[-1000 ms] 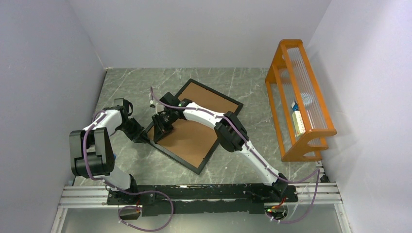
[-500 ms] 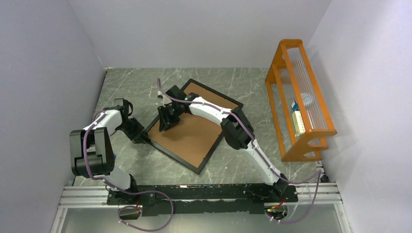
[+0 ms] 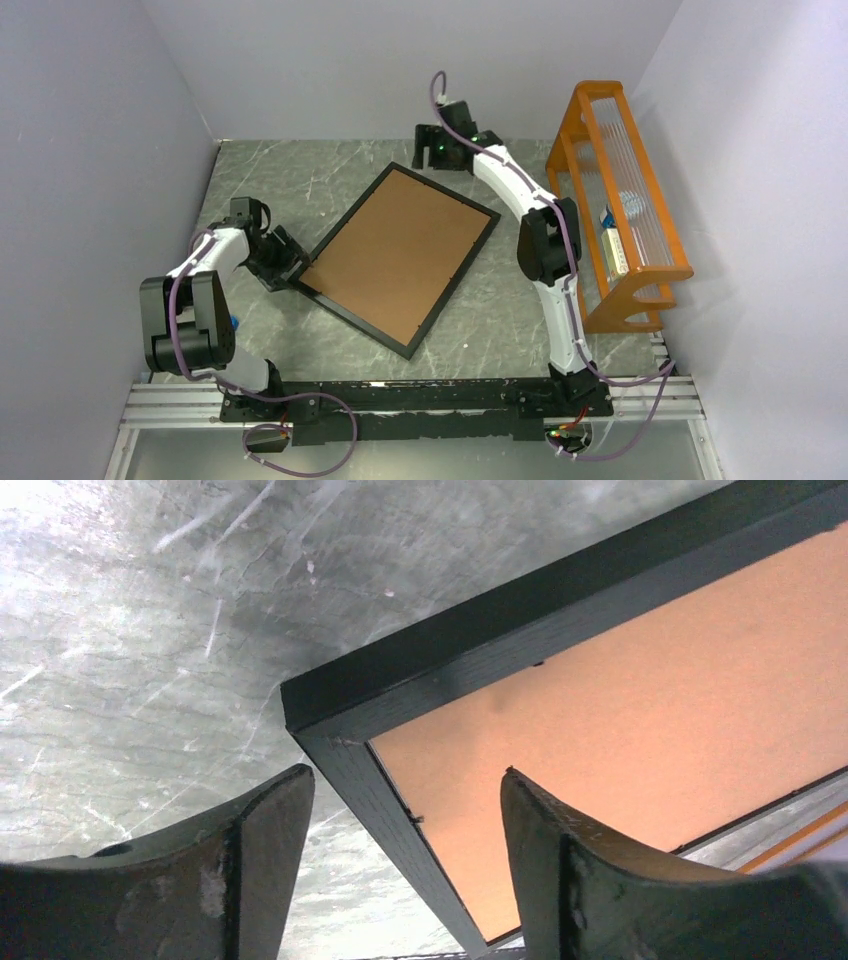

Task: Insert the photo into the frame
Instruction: Install the photo frame at the center of the board, then adjust the photo frame at the center of the board.

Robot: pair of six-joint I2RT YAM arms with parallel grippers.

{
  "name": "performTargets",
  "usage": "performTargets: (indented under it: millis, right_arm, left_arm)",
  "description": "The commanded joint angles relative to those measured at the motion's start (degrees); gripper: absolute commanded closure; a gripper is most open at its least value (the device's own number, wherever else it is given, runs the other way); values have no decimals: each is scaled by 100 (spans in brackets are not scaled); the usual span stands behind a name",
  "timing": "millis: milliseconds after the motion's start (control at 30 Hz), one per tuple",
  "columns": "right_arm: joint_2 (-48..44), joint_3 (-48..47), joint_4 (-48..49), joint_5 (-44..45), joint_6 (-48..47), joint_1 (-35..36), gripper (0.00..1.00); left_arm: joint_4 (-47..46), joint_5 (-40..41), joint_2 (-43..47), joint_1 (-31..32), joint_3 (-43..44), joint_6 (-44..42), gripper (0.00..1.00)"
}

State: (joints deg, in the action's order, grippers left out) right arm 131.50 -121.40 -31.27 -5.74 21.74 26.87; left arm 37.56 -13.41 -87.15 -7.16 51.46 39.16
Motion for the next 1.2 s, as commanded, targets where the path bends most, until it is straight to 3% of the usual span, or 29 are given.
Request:
performTargets:
  millis: [0, 267, 700, 967, 1167]
  right_arm:
    - [270, -529, -323, 798, -126, -354, 17]
    - [711, -466, -484, 117, 214, -872, 11]
    - [-274, 1667, 226, -739, 558, -1120, 13]
    - [-1387, 3276, 451, -857, 1246, -1132, 21]
    - [-1974, 4146, 182, -564, 1735, -855, 28]
  left_arm:
    - [-182, 205, 413, -28, 123, 217, 24]
    - [-860, -242, 357, -28, -324, 93, 18]
    - [-2258, -2164, -112, -28, -636, 190, 20]
    - [-2280, -2430, -680, -26, 183, -94, 22]
    - [-2610, -2812, -1618, -32, 1116, 109, 25]
